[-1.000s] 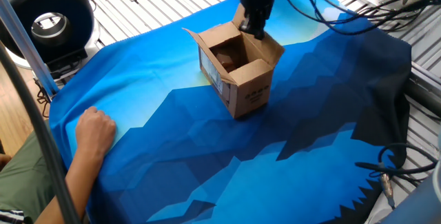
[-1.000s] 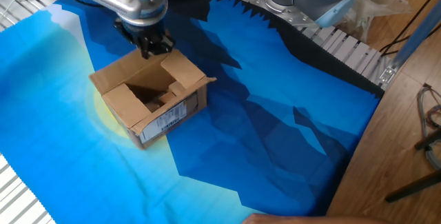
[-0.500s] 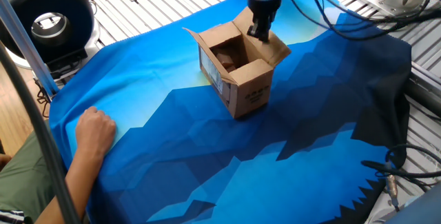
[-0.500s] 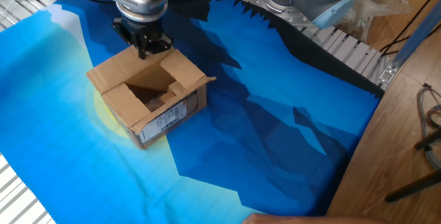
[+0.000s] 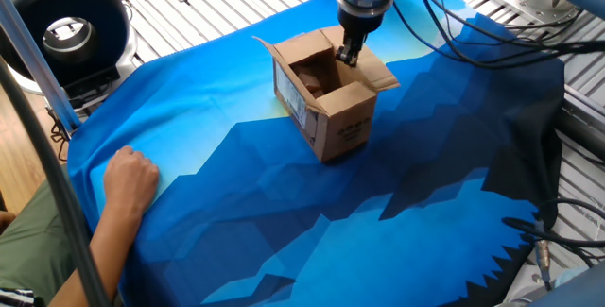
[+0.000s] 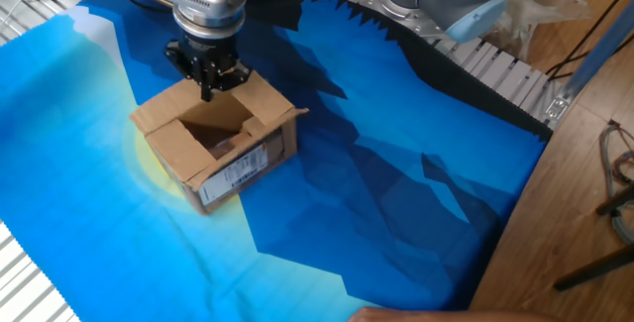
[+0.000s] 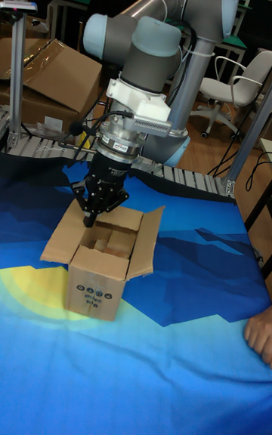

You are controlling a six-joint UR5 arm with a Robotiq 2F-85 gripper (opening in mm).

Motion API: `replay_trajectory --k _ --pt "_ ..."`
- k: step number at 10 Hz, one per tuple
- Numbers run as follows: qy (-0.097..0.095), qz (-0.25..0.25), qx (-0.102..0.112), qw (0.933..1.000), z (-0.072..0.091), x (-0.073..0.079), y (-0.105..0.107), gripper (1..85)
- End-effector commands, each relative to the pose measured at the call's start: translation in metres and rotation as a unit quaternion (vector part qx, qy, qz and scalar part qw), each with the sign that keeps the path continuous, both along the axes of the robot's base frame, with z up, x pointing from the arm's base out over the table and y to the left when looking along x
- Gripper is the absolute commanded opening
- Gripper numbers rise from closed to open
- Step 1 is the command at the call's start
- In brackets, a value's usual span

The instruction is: Open a box

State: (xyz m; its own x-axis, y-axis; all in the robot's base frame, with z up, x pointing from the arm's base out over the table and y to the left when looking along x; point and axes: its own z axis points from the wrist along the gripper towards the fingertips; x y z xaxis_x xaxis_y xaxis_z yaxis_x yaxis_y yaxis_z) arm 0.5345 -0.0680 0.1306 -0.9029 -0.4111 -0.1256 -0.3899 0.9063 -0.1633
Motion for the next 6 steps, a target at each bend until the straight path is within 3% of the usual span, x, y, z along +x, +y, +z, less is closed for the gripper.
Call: replay_trajectory --k 1,4,6 --pt "-0.010 0.004 0.012 0.9999 -0.001 0.000 0.004 1.3" --pt "0.016 -0.007 0.011 0.9998 0.015 -0.006 0.005 1.3" --pt "0.033 -0.014 0.040 0.9986 0.019 -0.008 0.023 1.3"
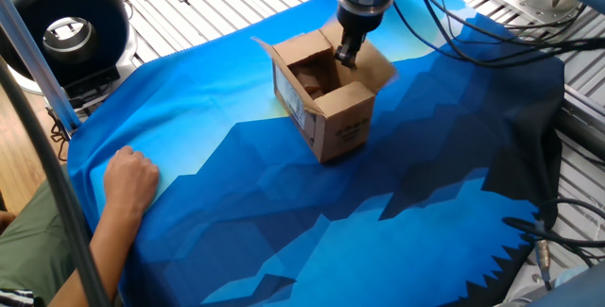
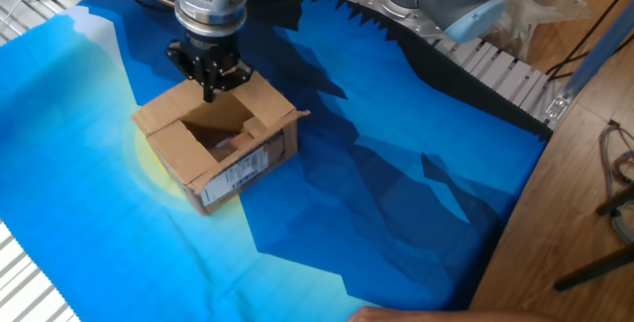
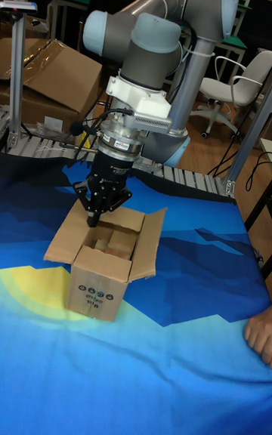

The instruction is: Open a box

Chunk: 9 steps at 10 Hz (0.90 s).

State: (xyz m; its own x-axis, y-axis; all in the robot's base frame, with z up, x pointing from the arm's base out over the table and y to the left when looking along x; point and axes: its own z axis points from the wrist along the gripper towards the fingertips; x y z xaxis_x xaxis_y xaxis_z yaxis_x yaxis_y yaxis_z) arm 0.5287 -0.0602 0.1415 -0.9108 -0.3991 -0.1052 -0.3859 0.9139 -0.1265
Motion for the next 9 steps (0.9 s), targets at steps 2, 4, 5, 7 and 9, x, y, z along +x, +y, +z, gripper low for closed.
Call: replay_trajectory --k 2,4,5,7,9 --pt "0.021 -0.009 0.036 0.9991 0.006 0.003 0.027 1.3" --pt "0.017 -0.009 0.059 0.9981 0.001 0.013 0.042 1.3" --pt "0.010 -0.009 0.067 0.9977 -0.004 0.018 0.048 1.3" --pt "0.006 -0.008 0.068 0.9976 -0.012 0.022 0.051 1.3" --pt "0.006 -0.003 0.072 0.9974 -0.017 0.023 0.055 1.3"
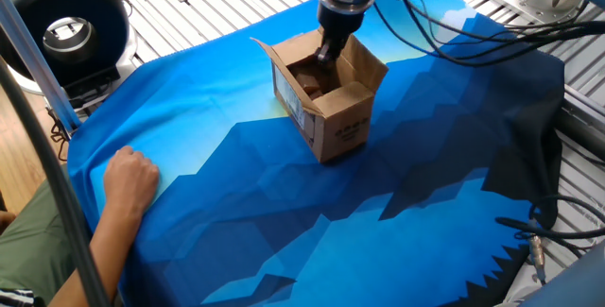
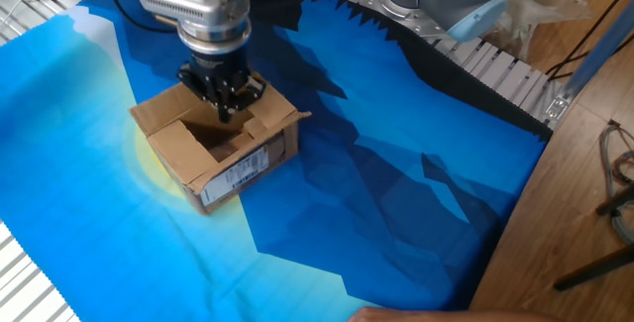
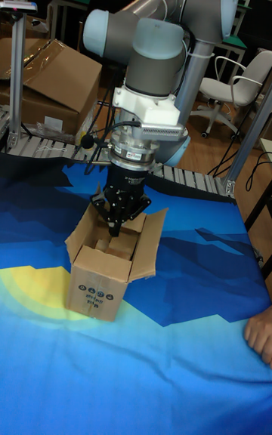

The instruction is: Open a box

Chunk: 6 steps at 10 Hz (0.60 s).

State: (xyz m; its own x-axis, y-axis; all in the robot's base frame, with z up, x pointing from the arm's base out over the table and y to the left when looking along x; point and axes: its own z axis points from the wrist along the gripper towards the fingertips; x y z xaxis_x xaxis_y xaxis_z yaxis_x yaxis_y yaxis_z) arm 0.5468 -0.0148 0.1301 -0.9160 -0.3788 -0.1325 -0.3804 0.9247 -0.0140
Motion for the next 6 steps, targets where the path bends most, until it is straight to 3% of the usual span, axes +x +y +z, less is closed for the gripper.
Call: replay_trajectory --k 1,6 --pt "-0.001 0.006 0.015 0.9999 -0.009 0.003 0.010 1.3" --pt "0.032 0.098 0.015 0.9946 -0.017 -0.021 0.013 1.3"
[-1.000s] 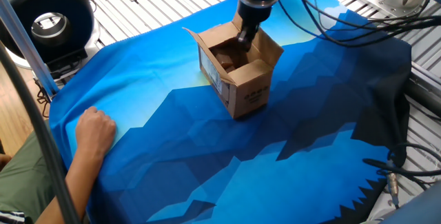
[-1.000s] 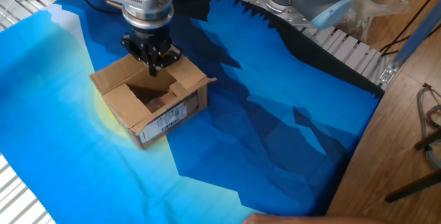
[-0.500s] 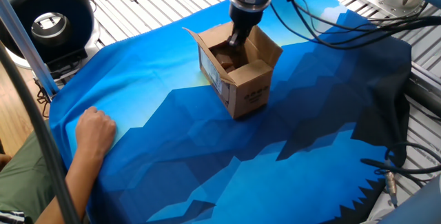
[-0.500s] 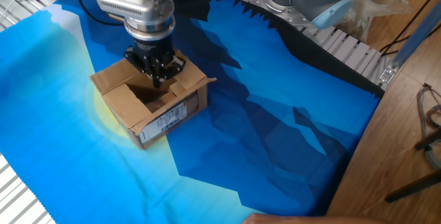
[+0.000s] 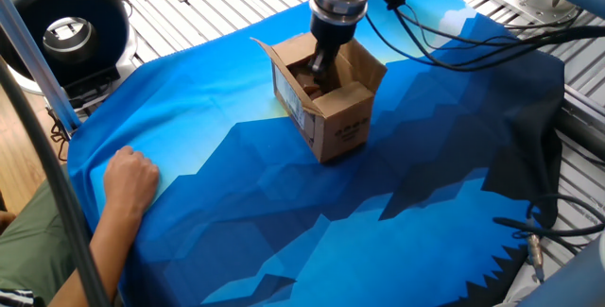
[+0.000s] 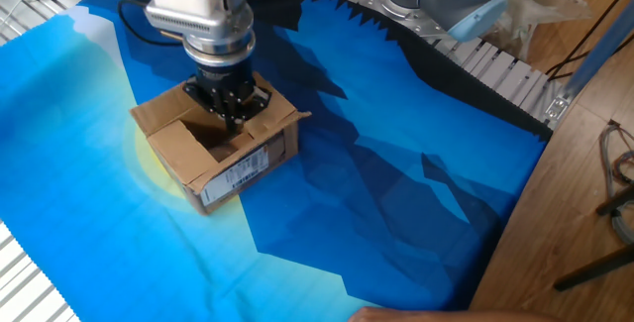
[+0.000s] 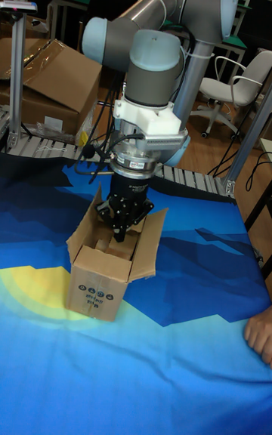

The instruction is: Open a box

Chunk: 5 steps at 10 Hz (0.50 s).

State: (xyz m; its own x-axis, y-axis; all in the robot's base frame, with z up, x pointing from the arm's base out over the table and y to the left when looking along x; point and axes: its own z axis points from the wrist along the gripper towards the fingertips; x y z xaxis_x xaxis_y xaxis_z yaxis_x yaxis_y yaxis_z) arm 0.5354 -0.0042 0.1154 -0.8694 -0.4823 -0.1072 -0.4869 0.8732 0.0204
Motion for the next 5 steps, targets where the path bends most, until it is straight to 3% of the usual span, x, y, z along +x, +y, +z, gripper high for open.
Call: replay_trajectory --k 1,2,3,4,5 --pt "0.016 0.055 0.006 0.9984 -0.005 -0.013 0.003 1.3" --pt "0.031 0.064 0.014 0.9974 -0.005 -0.023 0.006 1.3" --pt "0.078 0.070 0.052 0.9932 0.000 -0.049 0.023 1.3" --pt "0.127 0.084 0.075 0.9855 0.009 -0.074 0.032 1.3" --pt "0.152 0.092 0.087 0.9802 0.022 -0.083 0.036 1.3"
